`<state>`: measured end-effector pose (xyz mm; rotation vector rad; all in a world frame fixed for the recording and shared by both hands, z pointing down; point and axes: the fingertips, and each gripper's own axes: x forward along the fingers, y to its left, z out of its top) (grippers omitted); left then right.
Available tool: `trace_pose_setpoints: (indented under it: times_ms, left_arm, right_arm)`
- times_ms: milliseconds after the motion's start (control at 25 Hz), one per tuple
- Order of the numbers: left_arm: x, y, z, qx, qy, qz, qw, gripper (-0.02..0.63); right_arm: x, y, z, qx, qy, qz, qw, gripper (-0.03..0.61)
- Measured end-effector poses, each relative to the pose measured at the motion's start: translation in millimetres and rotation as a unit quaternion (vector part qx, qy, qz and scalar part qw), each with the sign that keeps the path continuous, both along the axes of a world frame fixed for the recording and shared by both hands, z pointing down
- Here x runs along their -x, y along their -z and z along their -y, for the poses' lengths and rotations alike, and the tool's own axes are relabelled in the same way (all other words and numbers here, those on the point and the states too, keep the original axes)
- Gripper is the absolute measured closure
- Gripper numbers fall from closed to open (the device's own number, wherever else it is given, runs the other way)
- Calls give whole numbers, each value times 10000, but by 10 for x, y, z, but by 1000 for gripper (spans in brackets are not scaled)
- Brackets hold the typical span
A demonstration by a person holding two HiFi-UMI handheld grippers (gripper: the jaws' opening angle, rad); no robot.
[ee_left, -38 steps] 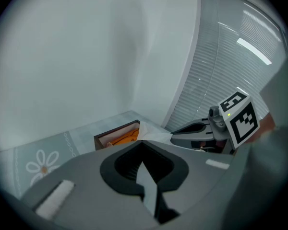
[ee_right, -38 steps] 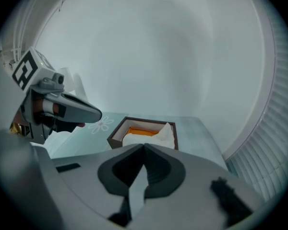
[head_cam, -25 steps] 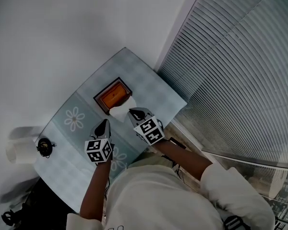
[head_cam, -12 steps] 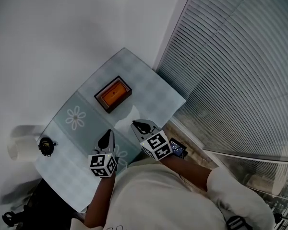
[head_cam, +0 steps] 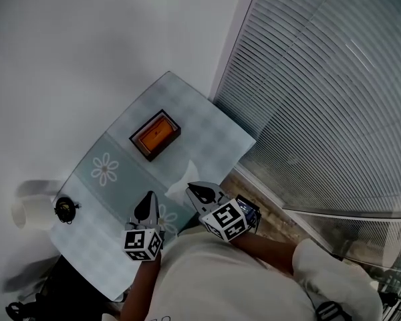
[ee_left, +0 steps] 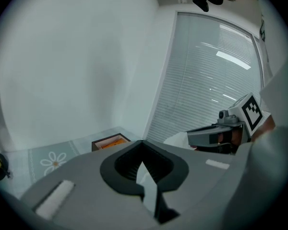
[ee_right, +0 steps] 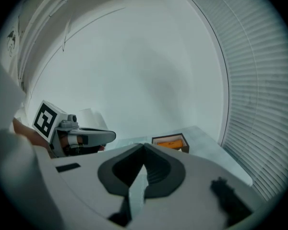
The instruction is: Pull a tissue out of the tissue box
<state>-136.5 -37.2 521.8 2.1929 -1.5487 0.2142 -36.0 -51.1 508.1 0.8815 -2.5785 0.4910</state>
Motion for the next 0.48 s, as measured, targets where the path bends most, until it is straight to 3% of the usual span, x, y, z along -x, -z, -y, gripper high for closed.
trace_pose_setpoints:
  times_ms: [480]
  left_arm:
    - [-133,32,-6,-44,-178,-78,9998,609]
  right_arm:
    - [74,-18,-80,-66,45,-55,10000,565]
